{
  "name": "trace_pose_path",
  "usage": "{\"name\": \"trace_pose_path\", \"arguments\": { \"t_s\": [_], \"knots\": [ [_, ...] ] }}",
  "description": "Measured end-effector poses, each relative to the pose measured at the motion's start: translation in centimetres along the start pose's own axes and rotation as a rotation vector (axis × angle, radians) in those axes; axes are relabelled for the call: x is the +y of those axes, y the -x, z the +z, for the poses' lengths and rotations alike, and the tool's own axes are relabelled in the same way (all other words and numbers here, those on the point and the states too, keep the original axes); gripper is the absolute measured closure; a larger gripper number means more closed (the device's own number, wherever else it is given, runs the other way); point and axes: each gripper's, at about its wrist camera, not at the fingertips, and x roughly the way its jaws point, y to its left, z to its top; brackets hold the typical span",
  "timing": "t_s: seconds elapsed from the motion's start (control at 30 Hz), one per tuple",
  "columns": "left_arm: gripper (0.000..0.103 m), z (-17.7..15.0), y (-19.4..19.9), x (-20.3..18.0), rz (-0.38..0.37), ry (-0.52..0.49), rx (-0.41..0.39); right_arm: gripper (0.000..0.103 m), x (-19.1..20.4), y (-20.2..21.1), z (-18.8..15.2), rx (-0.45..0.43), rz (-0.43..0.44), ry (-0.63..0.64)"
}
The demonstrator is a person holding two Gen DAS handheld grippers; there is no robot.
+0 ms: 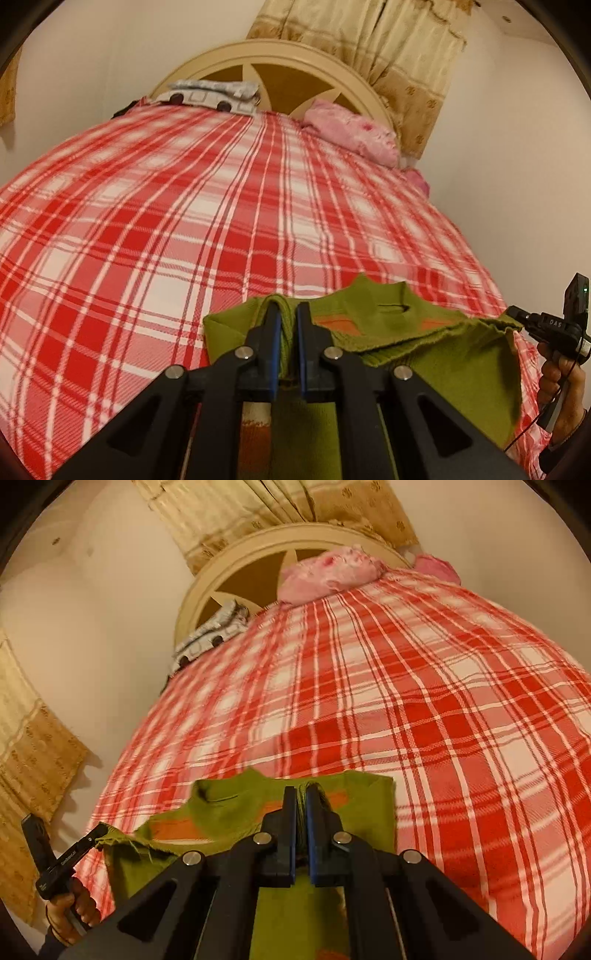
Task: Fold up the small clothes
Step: 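Lay the hem over the collar and open both grippers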
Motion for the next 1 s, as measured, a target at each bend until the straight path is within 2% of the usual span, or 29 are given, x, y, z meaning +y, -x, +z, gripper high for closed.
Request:
{"name": "trace_pose_path", "arguments": {
  "t_s": [0.03,0.1,0.13,0.17,0.2,0.23,0.27,0.3,0.53,0.73,0.77,0.83,0.93,1.0],
  "knots": [
    [0.088,-0.1,-0.5,0.1,0.013,0.005,0.005,0.099,-0.4,-0.9,0.1,0.009,-0.011,-0.003],
    [0.088,-0.3,-1.3,0.5,0.039,0.025,0.006,0.097,-0.9,-2.8,0.2,0.033,-0.021,0.0],
    [0.081,-0.3,-1.4,0.6,0.049,0.028,0.011,0.096,-1.2,-3.7,0.2,0.045,-0.028,0.002],
    [0.069,-0.4,-1.5,0.6,0.051,0.031,0.016,0.093,-1.4,-4.4,0.1,0.047,-0.053,0.005],
    [0.062,-0.5,-1.2,0.7,0.052,0.033,0.013,0.078,-1.5,-4.6,0.1,0.045,-0.072,0.012],
    [0.054,-0.7,-0.9,0.7,0.051,0.03,0.003,0.045,-1.5,-4.8,0.0,0.037,-0.078,0.017],
    [0.054,-0.9,-0.5,0.7,0.054,0.016,-0.007,0.033,-1.6,-4.6,-0.1,0.027,-0.058,0.017],
    [0.054,-1.2,-0.2,0.6,0.064,0.001,-0.003,0.03,-1.6,-4.2,-0.3,0.012,-0.025,0.022],
    [0.054,-4.9,3.2,1.5,0.065,-0.031,0.032,0.03,-1.4,-0.2,-3.2,-0.001,-0.053,0.083],
    [0.054,-7.7,3.5,2.0,0.077,-0.018,0.086,0.031,-3.2,3.4,-6.8,0.025,-0.123,0.096],
    [0.054,-7.9,3.6,2.0,0.076,-0.016,0.086,0.033,-3.3,3.6,-7.1,0.031,-0.124,0.096],
    [0.054,-8.2,3.4,1.6,0.09,-0.03,0.086,0.052,-3.0,3.8,-7.7,0.046,-0.133,0.113],
    [0.054,-8.8,3.1,1.2,0.117,-0.036,0.09,0.054,-2.6,3.4,-8.4,0.078,-0.116,0.125],
    [0.054,-9.3,2.9,1.2,0.115,-0.024,0.1,0.054,-2.3,2.9,-8.7,0.083,-0.149,0.149]
  ]
}}
